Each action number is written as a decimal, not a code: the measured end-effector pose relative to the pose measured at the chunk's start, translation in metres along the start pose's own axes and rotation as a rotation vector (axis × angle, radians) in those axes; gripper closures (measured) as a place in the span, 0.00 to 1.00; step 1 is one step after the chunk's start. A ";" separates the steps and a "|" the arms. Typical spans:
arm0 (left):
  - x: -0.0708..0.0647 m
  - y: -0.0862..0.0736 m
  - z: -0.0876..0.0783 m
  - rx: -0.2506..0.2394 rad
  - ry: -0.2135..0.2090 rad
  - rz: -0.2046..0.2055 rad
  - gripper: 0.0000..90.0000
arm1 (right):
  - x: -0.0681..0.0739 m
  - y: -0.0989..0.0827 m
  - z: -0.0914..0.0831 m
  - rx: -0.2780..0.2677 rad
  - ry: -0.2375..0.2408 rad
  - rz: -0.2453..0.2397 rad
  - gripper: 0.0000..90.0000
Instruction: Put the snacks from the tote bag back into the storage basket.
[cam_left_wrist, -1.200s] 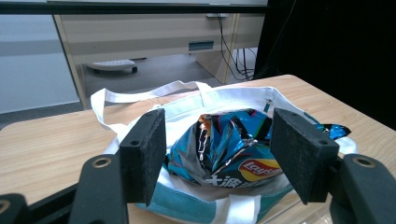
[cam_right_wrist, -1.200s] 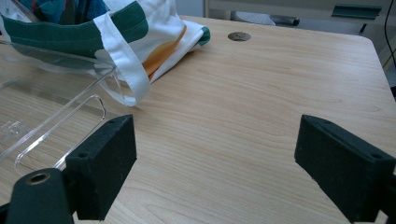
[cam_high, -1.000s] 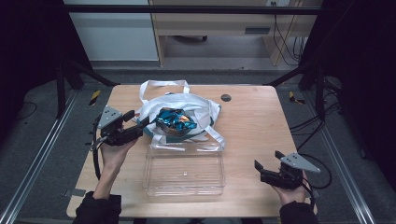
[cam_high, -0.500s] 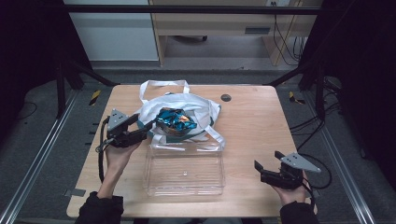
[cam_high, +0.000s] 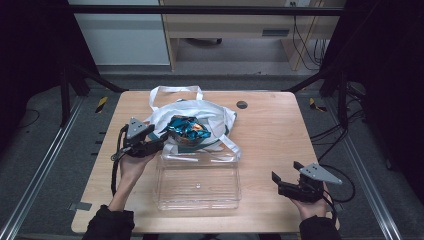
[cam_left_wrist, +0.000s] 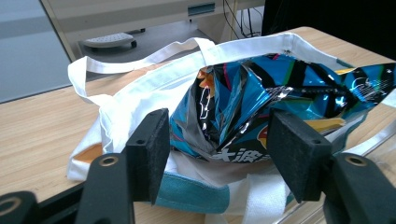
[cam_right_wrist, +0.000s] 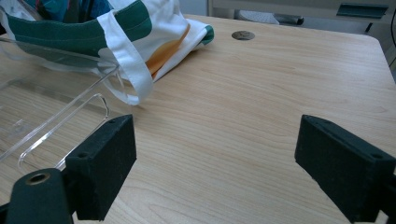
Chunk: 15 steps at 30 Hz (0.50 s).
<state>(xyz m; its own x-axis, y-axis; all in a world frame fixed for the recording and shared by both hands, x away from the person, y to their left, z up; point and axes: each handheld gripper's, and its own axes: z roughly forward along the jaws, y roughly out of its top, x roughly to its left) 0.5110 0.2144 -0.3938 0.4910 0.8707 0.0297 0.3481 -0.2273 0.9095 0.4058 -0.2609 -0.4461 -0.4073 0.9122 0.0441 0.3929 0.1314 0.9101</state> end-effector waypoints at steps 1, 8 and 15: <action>-0.001 0.000 0.001 0.003 -0.003 -0.001 0.46 | 0.000 0.000 0.000 0.000 0.000 0.000 0.14; -0.003 0.001 0.011 0.019 -0.008 0.013 0.52 | 0.000 0.000 0.001 0.004 -0.002 -0.002 0.14; -0.004 0.001 0.016 0.021 -0.021 0.024 0.62 | 0.000 0.000 0.002 0.008 -0.002 -0.001 0.14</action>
<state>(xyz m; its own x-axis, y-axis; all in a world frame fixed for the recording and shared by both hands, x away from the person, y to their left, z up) 0.5224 0.2039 -0.3999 0.5159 0.8556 0.0426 0.3529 -0.2575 0.8995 0.4075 -0.2603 -0.4472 -0.4060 0.9129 0.0427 0.3990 0.1350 0.9070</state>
